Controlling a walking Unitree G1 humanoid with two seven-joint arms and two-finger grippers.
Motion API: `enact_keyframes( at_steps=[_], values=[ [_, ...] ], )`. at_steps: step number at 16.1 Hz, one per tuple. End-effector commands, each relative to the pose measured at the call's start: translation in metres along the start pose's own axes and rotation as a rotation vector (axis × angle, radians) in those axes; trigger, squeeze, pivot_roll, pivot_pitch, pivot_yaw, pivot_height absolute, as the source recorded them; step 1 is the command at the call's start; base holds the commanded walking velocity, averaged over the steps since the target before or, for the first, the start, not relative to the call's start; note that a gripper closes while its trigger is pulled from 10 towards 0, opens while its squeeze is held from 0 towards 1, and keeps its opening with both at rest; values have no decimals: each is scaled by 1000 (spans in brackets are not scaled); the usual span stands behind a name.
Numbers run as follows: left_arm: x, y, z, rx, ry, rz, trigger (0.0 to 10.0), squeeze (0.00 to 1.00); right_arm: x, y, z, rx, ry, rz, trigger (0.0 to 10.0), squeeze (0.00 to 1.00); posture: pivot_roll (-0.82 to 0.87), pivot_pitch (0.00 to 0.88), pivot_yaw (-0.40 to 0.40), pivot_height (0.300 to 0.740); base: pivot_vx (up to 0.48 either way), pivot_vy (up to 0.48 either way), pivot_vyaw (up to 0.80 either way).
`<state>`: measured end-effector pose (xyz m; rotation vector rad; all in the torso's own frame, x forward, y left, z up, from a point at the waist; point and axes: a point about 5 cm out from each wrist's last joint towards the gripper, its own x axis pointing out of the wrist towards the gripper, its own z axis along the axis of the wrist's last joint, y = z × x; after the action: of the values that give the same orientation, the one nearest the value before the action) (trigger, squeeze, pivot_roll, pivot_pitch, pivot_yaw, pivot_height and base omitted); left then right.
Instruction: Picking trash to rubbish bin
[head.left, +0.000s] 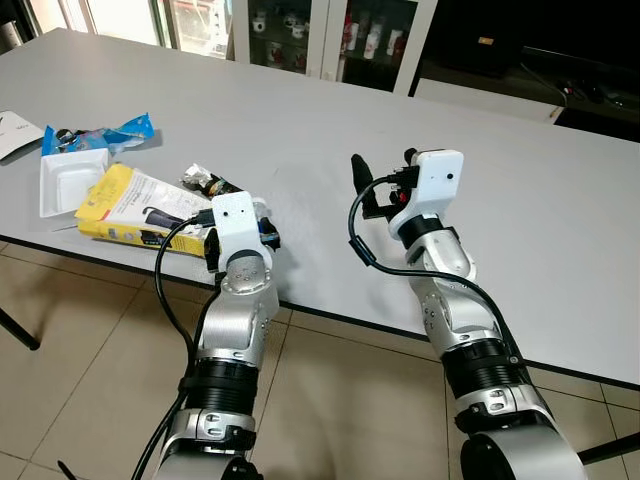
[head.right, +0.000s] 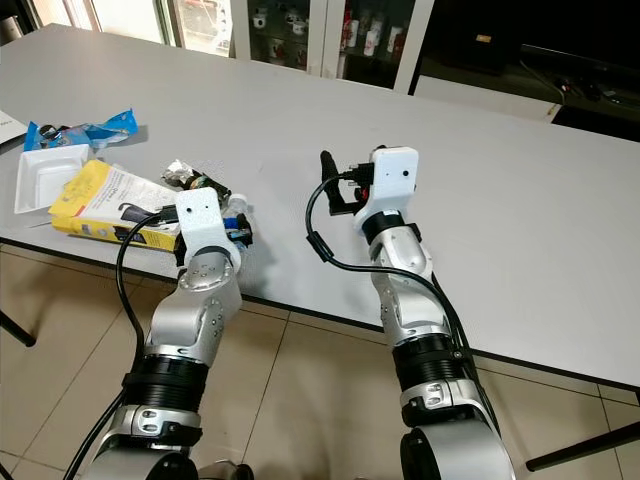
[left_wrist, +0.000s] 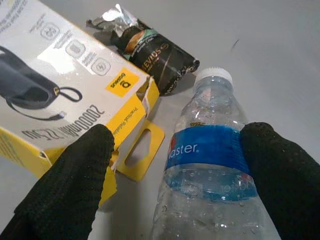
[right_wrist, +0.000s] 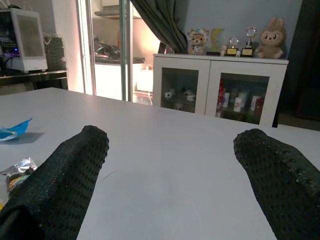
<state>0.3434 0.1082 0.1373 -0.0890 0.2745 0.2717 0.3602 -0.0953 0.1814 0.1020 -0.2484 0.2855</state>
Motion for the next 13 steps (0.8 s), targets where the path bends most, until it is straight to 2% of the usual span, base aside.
enact_keyframes(
  at_steps=[1, 2, 7, 10, 11, 12, 13],
  values=[
    [-9, -21, -16, -74, 112, -33, 10000, 0, 1, -2, 3, -3, 1, 3, 10000, 0, -28, 36, -109, 740, 0, 0, 0],
    [-9, -22, -21, -107, 156, -32, 10000, 0, 1, -2, 3, -5, 0, 5, 10000, 0, -28, 36, -109, 740, 0, 0, 0],
    [-10, -24, -30, -175, 243, -31, 10000, 0, 2, -2, 4, -9, -1, 13, 10000, 0, -28, 42, -113, 740, 0, 0, 0],
    [-14, -32, -42, -281, 373, -78, 10000, 0, 1, -1, 3, -9, 2, 17, 10000, 0, -29, 44, -113, 740, 0, 0, 0],
    [-15, -34, -42, -283, 382, -93, 10000, 0, 1, -1, 3, -8, 3, 17, 10000, 0, -29, 44, -113, 740, 0, 0, 0],
    [-18, -43, -42, -263, 389, -173, 10000, 0, 0, -1, 2, -7, 4, 15, 10000, 0, -29, 45, -112, 740, 0, 0, 0],
    [-19, -46, -40, -235, 373, -194, 10000, 0, 0, -1, 2, -7, 5, 14, 10000, 0, -29, 45, -112, 740, 0, 0, 0]
  ],
)
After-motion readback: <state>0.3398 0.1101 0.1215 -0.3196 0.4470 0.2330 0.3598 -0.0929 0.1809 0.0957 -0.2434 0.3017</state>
